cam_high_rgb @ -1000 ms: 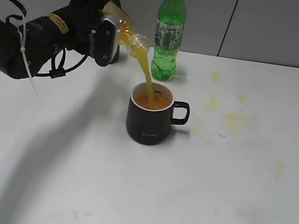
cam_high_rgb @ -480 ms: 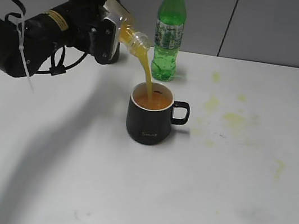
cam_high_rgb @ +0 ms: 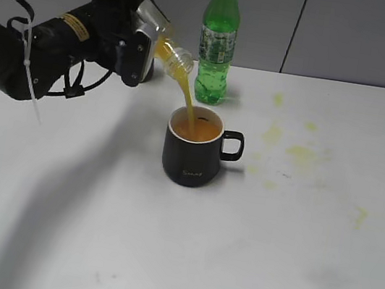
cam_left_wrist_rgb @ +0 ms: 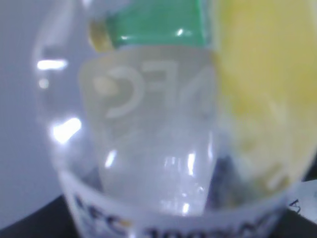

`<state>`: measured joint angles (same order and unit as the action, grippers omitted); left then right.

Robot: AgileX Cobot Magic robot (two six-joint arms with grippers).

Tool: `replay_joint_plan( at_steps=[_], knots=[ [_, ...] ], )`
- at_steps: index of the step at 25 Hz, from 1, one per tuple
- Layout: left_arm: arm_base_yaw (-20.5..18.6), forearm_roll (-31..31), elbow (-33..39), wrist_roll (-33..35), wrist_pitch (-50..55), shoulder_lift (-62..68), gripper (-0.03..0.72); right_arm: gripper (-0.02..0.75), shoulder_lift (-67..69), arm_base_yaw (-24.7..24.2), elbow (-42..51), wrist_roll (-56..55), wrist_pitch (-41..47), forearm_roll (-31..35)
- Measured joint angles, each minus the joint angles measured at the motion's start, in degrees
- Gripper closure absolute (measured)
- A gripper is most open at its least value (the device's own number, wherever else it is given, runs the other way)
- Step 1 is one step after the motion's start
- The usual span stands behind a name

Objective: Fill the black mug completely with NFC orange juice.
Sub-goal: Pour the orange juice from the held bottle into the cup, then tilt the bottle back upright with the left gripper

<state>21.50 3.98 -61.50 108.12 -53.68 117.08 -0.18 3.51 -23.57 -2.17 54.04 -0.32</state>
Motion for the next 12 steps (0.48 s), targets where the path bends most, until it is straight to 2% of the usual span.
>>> replay_joint_plan(
  at_steps=[12],
  knots=[
    [0.0, 3.8, -0.1, 3.1, -1.3, 0.0, 0.223, 0.146, 0.0, 0.0, 0.0, 0.0, 0.0, 0.0]
  ],
)
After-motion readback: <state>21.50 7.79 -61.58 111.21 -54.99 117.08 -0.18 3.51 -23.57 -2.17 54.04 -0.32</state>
